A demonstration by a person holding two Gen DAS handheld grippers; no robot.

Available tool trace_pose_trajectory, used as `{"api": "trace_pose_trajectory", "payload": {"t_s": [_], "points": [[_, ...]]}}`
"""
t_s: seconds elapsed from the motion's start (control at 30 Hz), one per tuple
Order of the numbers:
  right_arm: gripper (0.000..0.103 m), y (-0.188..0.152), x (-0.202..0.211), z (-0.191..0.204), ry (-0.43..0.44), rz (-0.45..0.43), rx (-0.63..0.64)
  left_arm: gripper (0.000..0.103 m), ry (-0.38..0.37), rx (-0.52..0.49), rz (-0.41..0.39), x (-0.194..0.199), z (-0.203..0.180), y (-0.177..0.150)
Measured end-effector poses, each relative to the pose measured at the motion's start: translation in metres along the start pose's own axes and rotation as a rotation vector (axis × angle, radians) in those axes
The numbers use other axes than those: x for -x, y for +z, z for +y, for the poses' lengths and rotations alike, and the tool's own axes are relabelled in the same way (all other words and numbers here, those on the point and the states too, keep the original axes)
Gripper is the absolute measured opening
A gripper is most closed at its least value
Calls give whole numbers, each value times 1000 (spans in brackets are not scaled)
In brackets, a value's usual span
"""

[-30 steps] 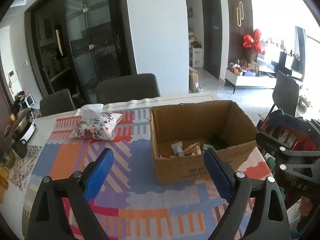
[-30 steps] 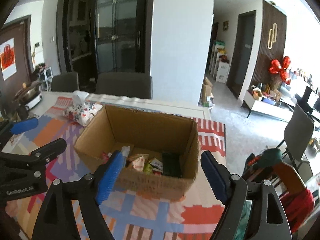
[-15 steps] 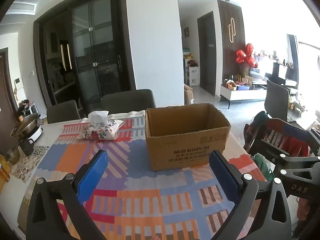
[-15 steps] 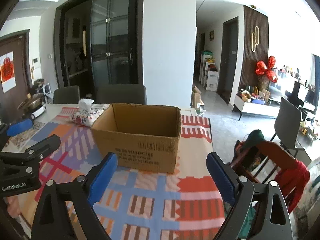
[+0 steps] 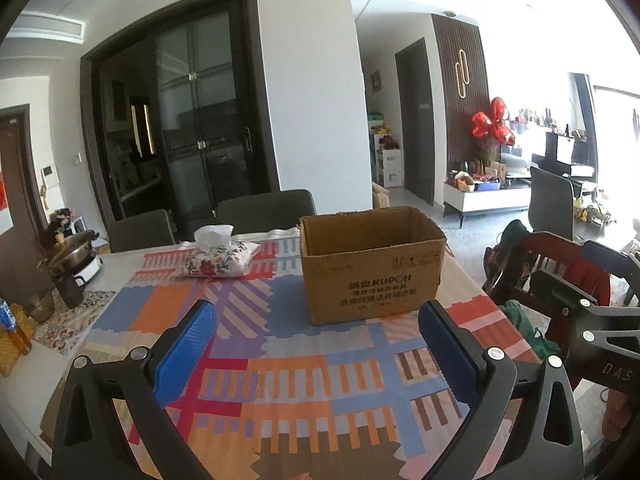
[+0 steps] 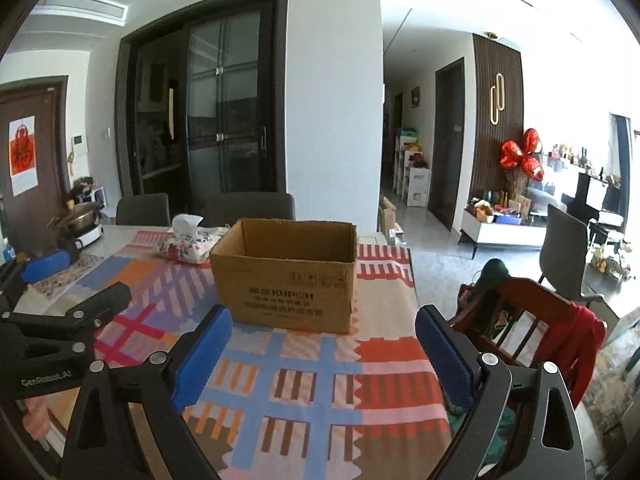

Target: Organize snacks

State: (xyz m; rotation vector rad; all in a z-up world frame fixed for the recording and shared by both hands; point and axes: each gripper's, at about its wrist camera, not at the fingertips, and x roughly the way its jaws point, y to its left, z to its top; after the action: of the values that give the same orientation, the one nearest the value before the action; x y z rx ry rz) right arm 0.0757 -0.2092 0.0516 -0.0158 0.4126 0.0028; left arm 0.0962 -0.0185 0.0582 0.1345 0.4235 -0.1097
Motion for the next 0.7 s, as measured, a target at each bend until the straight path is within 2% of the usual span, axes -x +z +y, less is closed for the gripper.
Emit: {"api": "trace_pose_trajectory", "payload": {"t_s": [0.2,0.37,0.53,0.7], "points": [[94,-9,13,-3,15,-18,-24,103,-1,14,-23,15,-1,-12],[94,-18,20,-8,-18,-35,-62,103,28,14,-44,18,-3,-18],[94,-24,19,-10,-12,-25,-56,103,13,23,-56,20,-3,-22],[94,-25,18,-12,-10,-24,-61,103,31,22,-67,20,-3,-23]]}}
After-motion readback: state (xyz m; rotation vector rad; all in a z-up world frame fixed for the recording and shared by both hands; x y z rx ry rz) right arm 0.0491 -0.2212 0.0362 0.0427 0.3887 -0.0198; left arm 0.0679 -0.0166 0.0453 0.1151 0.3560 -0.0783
